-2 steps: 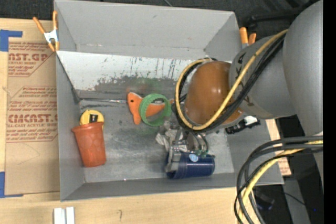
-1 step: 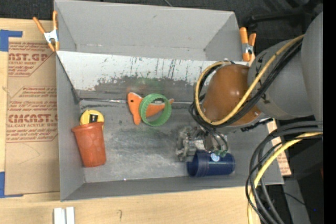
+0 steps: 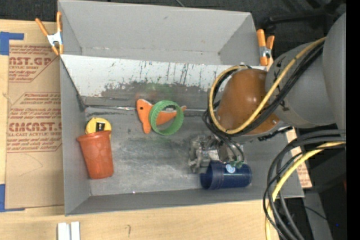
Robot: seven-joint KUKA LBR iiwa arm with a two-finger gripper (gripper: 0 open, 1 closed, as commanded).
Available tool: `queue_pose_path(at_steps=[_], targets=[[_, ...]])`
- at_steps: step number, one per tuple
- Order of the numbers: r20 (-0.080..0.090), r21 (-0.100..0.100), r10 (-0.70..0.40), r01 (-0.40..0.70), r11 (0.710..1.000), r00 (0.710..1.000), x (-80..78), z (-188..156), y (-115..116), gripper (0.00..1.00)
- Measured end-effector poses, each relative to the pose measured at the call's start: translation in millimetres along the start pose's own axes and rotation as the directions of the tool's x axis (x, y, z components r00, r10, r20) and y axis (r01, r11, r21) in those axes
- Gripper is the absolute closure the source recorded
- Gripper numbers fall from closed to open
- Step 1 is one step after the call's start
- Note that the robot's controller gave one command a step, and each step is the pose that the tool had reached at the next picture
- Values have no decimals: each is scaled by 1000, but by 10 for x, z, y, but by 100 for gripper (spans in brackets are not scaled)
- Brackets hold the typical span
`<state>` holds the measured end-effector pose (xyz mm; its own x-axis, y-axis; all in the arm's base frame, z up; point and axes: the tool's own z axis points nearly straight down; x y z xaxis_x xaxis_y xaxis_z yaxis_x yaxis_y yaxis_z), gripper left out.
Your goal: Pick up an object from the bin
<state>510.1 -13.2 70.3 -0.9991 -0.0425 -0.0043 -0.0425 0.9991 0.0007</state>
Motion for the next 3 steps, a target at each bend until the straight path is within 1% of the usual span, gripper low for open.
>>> queue_pose_path(at_steps=[1,2,3], targets=[[-3,0,5,-5,1000,1000,-14,-150,11,100],[-3,0,20,-20,1000,1000,-179,-167,104,100],[-8,-1,45,-45,999,999,-92,-460,167,100]])
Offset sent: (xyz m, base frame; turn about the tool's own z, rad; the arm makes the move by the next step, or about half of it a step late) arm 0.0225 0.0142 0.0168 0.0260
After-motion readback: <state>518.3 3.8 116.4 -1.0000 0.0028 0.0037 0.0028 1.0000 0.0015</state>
